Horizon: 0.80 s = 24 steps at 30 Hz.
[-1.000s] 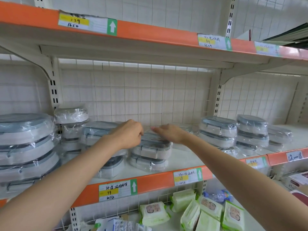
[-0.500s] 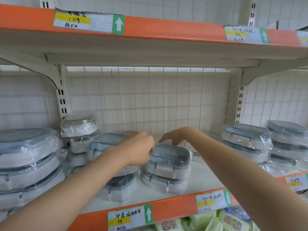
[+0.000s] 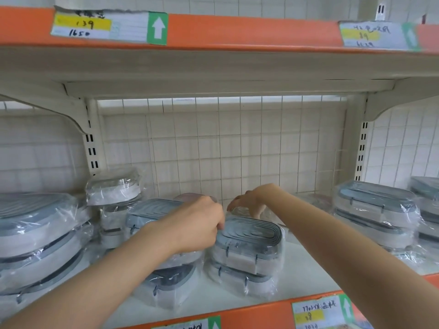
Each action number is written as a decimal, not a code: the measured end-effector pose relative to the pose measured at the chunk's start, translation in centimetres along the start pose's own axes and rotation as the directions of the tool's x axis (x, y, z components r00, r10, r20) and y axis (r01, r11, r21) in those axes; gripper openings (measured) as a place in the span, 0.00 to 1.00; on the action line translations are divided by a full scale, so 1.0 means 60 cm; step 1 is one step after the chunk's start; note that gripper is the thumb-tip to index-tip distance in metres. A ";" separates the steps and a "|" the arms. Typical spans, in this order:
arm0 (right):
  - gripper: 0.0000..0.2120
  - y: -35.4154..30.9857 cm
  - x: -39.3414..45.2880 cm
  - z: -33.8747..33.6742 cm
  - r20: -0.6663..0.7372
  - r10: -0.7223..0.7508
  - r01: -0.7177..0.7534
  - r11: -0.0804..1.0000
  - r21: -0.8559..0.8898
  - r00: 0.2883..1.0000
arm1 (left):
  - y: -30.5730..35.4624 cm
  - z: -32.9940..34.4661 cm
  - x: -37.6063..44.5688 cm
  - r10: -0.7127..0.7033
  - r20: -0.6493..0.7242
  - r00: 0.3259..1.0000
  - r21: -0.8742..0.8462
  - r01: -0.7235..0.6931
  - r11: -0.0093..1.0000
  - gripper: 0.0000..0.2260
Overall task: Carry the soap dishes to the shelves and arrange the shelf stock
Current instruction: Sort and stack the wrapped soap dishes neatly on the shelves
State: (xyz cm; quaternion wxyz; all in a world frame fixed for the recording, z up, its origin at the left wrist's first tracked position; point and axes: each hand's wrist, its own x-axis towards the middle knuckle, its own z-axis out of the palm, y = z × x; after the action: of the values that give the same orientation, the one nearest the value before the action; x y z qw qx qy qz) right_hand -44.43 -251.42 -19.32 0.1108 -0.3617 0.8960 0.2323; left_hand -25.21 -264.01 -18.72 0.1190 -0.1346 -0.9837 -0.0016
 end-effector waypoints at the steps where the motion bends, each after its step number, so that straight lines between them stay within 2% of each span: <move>1: 0.45 0.000 0.000 0.000 -0.011 -0.010 0.011 1.000 0.006 1.000 | 0.002 0.000 -0.001 -0.001 0.001 1.000 0.005 0.001 1.000 0.17; 4: 0.47 0.007 -0.005 -0.006 -0.036 -0.022 0.024 0.998 0.060 0.999 | 0.008 -0.003 -0.002 -0.008 0.013 1.000 0.038 0.007 0.999 0.16; 6: 0.49 0.014 -0.017 -0.017 -0.076 -0.020 0.032 0.986 0.163 0.997 | 0.012 -0.008 -0.003 -0.009 0.022 1.000 0.054 0.008 0.999 0.16; 11: 0.47 0.038 -0.073 -0.055 -0.227 0.002 0.077 0.937 0.340 0.974 | 0.016 -0.015 0.000 -0.048 0.054 0.997 0.059 0.045 0.997 0.17; 17: 0.47 0.073 -0.144 -0.076 -0.368 0.127 0.047 0.902 0.430 0.921 | 0.024 -0.018 0.006 -0.085 0.064 0.994 0.085 0.080 0.993 0.15; 20: 0.45 0.086 -0.164 -0.068 -0.345 0.231 -0.088 0.919 0.384 0.910 | 0.030 -0.017 0.009 -0.104 0.057 0.993 0.097 0.098 0.990 0.14; 24: 0.37 0.085 -0.172 -0.015 -0.202 0.310 -0.241 0.921 0.308 0.929 | 0.033 -0.012 0.008 -0.098 0.032 0.995 0.118 0.093 0.989 0.13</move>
State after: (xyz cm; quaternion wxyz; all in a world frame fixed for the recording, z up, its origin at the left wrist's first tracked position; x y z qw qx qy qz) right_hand -40.65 -242.51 -13.04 0.0142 -0.2380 0.9686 0.0708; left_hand -24.97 -262.03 -17.96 0.1079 -0.0801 -0.9895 0.0527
